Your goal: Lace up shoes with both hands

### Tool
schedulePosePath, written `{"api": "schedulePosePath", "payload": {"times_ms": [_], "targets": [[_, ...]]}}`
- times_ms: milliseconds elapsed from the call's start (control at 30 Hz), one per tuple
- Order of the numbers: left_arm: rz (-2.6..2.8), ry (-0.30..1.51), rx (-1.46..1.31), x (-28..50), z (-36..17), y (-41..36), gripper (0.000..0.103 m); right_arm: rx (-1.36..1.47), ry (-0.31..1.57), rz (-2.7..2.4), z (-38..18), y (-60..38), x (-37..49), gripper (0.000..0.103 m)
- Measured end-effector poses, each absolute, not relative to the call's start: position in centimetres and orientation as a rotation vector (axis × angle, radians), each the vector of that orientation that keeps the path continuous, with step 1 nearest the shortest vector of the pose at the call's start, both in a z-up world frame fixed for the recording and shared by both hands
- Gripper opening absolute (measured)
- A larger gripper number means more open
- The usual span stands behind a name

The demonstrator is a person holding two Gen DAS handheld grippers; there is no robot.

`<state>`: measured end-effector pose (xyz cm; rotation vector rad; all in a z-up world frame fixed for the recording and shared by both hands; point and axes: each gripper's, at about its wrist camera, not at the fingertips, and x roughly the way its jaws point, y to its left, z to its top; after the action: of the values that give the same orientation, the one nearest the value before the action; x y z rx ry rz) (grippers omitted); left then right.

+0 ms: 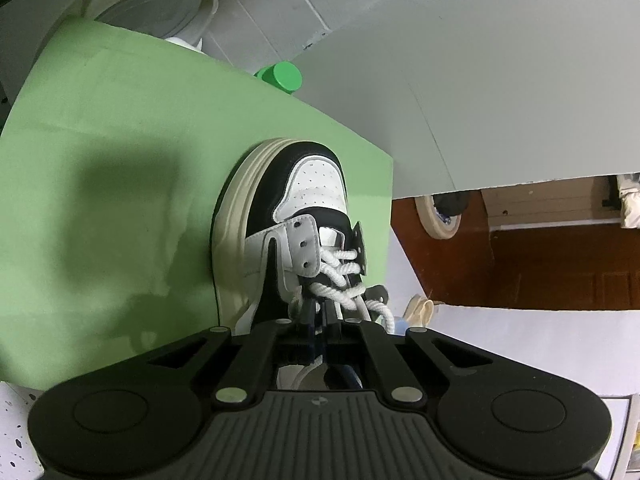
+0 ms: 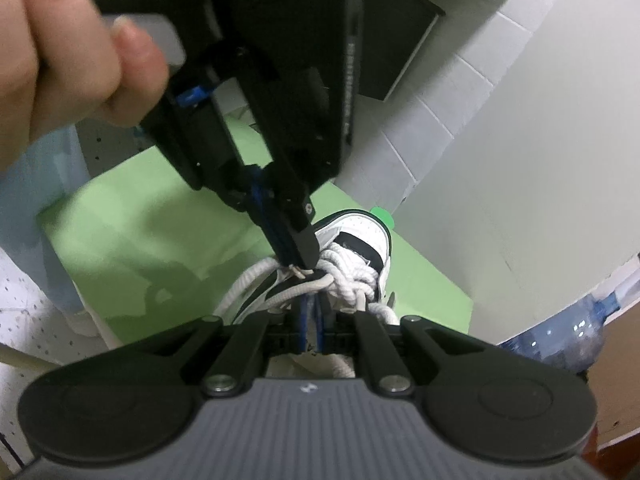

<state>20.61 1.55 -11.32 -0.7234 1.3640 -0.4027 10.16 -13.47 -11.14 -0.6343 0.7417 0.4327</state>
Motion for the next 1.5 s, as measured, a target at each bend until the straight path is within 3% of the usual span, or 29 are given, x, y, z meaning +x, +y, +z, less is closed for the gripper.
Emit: {"api": "schedulePosePath", "payload": {"times_ms": [267, 433, 500, 567, 633, 767, 900, 967, 1033, 1500], "targets": [[-0.449, 1.405, -0.826, 21.0, -12.3, 1.9, 0.028, -0.617, 0.749, 0.437, -10.6, -14.1, 10.5, 0.005], [-0.432, 1.418, -0.816, 21.0, -12.4, 1.5, 0.016, -0.617, 0.75, 0.435, -11.2, -13.8, 10.7, 0.006], [-0.427, 1.425, -0.832, 21.0, -12.7, 1.7, 0.016, -0.617, 0.751, 0.433, -11.2, -13.8, 10.7, 0.006], [-0.421, 1.423, -0.84, 21.0, -12.8, 1.8, 0.006, -0.616, 0.752, 0.431, -11.2, -13.8, 10.8, 0.006], [-0.414, 1.416, -0.84, 21.0, -12.8, 1.9, 0.003, -0.617, 0.754, 0.43, -11.3, -13.7, 10.8, 0.006], [-0.408, 1.387, -0.792, 20.7, -12.0, 1.8, 0.003, -0.612, 0.754, 0.434, -11.2, -13.7, 10.8, 0.007], [-0.4, 1.373, -0.782, 20.6, -11.6, 1.9, 0.003, -0.6, 0.756, 0.408, -10.9, -14.1, 10.8, 0.021], [-0.399, 1.375, -0.795, 20.6, -11.8, 2.1, 0.003, -0.578, 0.775, 0.417, -10.9, -14.4, 11.0, 0.02], [-0.398, 1.376, -0.802, 20.7, -11.9, 2.1, 0.003, -0.582, 0.787, 0.429, -11.1, -14.3, 10.9, 0.006], [-0.389, 1.376, -0.779, 20.5, -11.6, 1.6, 0.008, -0.606, 0.743, 0.452, -11.1, -13.8, 9.9, 0.005]]}}
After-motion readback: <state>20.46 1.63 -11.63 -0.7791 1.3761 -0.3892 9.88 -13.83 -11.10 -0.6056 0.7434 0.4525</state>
